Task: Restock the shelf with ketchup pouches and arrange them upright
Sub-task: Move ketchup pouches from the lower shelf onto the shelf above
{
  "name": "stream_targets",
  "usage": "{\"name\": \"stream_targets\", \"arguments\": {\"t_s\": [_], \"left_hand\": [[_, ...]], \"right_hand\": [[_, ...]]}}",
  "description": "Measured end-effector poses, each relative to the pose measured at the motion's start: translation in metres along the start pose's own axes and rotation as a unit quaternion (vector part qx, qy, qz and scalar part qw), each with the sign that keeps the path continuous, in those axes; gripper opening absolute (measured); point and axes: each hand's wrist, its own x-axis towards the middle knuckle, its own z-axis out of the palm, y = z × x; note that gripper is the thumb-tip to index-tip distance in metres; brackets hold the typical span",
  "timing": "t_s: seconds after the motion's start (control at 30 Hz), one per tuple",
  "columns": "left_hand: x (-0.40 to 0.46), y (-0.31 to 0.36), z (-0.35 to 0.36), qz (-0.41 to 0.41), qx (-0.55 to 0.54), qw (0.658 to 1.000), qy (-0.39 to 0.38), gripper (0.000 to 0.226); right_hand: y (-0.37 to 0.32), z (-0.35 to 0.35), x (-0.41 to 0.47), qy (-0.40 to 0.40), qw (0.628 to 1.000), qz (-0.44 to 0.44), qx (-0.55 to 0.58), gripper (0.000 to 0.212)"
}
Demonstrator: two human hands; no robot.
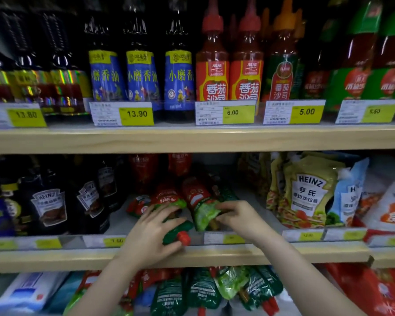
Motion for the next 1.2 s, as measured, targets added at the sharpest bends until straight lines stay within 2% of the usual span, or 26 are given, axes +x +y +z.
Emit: {"name": "stream_targets", "arguments": {"t_s": [0.13, 0.27, 0.37, 0.43, 0.5, 0.53, 0.6, 0.67, 0.77, 0.93, 1.1, 1.2], "left_hand": [[-0.021, -0.025, -0.013, 0.001, -0.002, 1.000, -0.017, 0.046], [-0.041, -0.038, -0.019, -0.010, -0.002, 1.000, -0.005, 0.055], [-0.036, -0.027, -0.017, 0.007, -0.020, 1.000, 0.010, 0.074], [-0.019, -0.001, -0.009, 0.050, -0.031, 0.997, 0.040, 0.070], [-0.001, 0.030, 0.005, 0.089, -0.012, 0.994, 0.068, 0.059], [0.006, 0.042, 0.013, 0.084, 0.002, 0.994, 0.072, 0.056], [0.015, 0.054, 0.025, 0.022, 0.019, 0.997, 0.071, 0.052], [0.017, 0.057, 0.037, -0.039, 0.023, 0.997, 0.062, 0.052], [0.015, 0.056, 0.051, -0.059, 0.036, 0.995, 0.069, 0.052], [0.016, 0.056, 0.056, -0.049, 0.041, 0.993, 0.103, 0.045], [0.014, 0.058, 0.056, -0.030, 0.048, 0.991, 0.120, 0.043], [0.014, 0.058, 0.055, -0.021, 0.056, 0.991, 0.116, 0.042]], "right_hand": [[-0.027, 0.044, 0.003, -0.090, 0.995, -0.005, 0.041, 0.041], [-0.031, 0.073, -0.001, -0.106, 0.991, -0.054, -0.059, 0.032], [-0.012, 0.068, -0.007, -0.023, 0.977, -0.115, -0.181, 0.027], [0.010, 0.054, -0.009, 0.057, 0.948, -0.141, -0.281, 0.031], [0.031, 0.034, -0.011, 0.111, 0.919, -0.120, -0.358, 0.039], [0.040, 0.024, -0.012, 0.124, 0.909, -0.099, -0.386, 0.044], [0.051, 0.008, -0.013, 0.131, 0.894, -0.066, -0.423, 0.053], [0.057, 0.000, -0.011, 0.125, 0.893, -0.058, -0.428, 0.048], [0.059, -0.001, -0.008, 0.113, 0.899, -0.058, -0.419, 0.045], [0.051, 0.000, -0.005, 0.101, 0.916, -0.024, -0.387, 0.044], [0.059, -0.005, -0.018, 0.109, 0.926, -0.085, -0.350, 0.037], [0.061, -0.009, -0.020, 0.095, 0.929, -0.081, -0.349, 0.037]]}}
